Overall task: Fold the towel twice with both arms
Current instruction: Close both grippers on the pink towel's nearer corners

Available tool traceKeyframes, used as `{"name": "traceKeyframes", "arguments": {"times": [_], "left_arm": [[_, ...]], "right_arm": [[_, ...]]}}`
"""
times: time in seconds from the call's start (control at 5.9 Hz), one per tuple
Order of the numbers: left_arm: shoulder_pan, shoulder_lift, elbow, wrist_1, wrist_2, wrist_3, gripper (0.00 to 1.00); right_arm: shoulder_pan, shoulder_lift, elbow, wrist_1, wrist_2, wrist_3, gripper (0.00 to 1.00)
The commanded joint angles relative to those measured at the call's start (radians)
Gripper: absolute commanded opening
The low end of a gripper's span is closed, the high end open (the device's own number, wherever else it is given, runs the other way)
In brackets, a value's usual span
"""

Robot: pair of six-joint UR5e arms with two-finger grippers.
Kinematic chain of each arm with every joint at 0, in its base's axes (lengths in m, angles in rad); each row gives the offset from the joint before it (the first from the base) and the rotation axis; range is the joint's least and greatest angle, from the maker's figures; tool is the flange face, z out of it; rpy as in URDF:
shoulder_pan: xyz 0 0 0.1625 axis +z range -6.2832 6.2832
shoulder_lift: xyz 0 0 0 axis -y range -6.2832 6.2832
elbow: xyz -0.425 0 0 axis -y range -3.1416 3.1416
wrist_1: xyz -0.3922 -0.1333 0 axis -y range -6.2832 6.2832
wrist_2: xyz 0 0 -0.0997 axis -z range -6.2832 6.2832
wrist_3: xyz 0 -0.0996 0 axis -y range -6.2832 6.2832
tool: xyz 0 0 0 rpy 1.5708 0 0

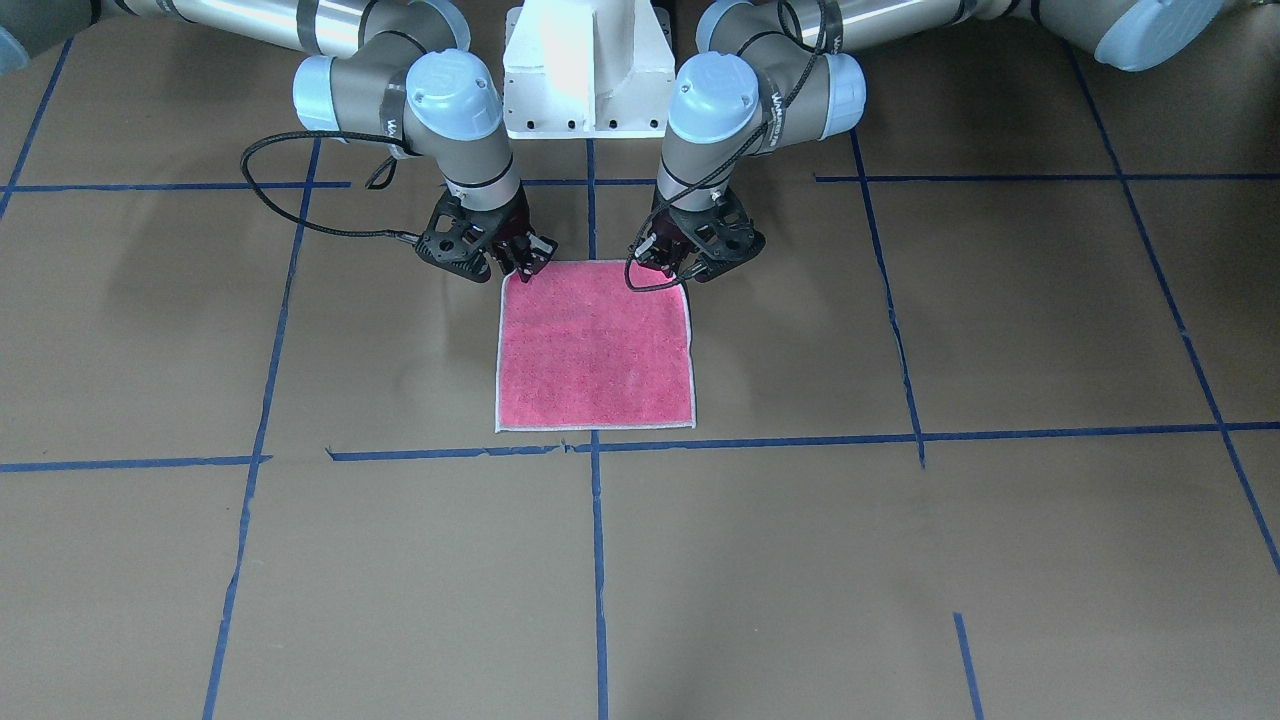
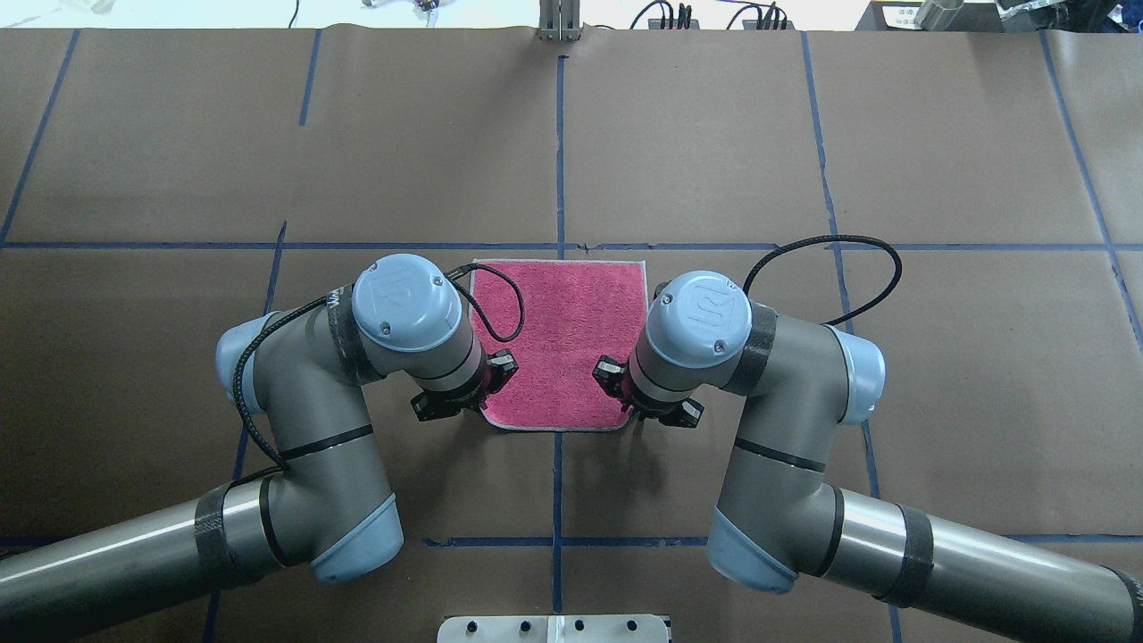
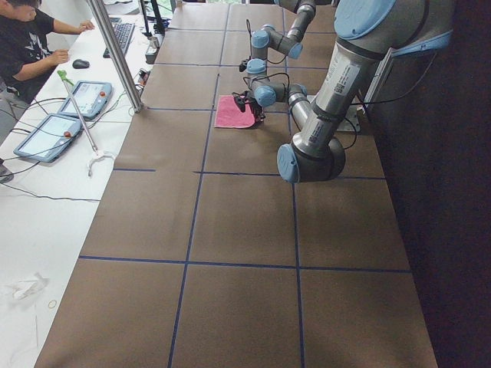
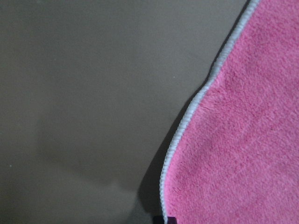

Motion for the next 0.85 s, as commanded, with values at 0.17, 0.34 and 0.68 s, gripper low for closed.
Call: {"name": "traceKeyframes", "arguments": {"times": [0.17, 0.34, 0.68], "left_arm": [[0.000, 0.000, 0.000, 0.000, 0.000, 0.000, 0.05], [-0.002, 0.000, -0.002, 0.000, 0.000, 0.000, 0.05], [-0.009, -0.002, -0.018, 0.002, -0.006, -0.001, 0.05]], "right_arm": [[0.000, -0.002, 0.001, -0.009, 0.006, -0.001, 0.00], [0.001, -0.003, 0.004, -0.012, 0.006, -0.001, 0.00], [0.021, 0.004, 0.010, -0.011, 0.030, 0.006, 0.00]]}}
